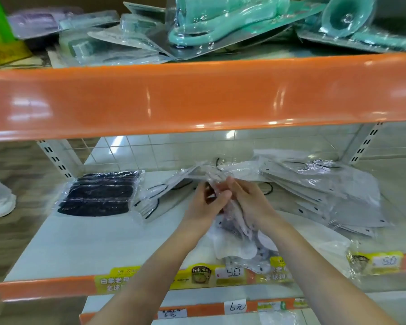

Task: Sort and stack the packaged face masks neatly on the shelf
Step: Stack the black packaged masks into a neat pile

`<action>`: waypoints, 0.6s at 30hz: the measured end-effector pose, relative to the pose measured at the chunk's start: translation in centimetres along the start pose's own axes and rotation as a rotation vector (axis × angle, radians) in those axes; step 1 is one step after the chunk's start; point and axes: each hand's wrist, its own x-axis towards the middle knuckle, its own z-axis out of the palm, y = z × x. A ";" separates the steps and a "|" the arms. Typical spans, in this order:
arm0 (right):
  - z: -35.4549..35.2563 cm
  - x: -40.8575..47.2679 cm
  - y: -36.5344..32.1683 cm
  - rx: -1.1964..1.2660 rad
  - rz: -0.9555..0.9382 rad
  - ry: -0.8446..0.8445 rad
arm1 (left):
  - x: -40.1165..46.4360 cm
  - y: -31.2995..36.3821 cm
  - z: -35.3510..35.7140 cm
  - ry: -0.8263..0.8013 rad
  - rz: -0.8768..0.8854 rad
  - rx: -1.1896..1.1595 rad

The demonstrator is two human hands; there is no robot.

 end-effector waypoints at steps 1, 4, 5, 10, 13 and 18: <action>0.0 0.0 -0.2 0.012 -0.017 -0.011 | 0.0 0.4 -0.2 0.040 -0.029 -0.065; -0.1 0.1 0.1 -0.080 -0.087 -0.035 | -0.1 1.3 -1.3 0.160 -0.061 -0.167; -0.1 0.2 0.3 -0.116 -0.100 -0.056 | 0.1 1.4 -1.8 0.214 -0.073 -0.180; 0.7 -0.5 0.3 -0.408 -0.214 -0.202 | -0.4 3.6 -4.3 0.393 -0.066 -0.326; 1.9 -0.7 0.1 -0.552 -0.278 -0.142 | -1.7 6.0 -5.0 0.354 -0.053 -0.446; 3.3 -0.2 0.3 -0.428 -0.166 0.090 | -3.0 8.1 -6.6 0.487 -0.028 -0.580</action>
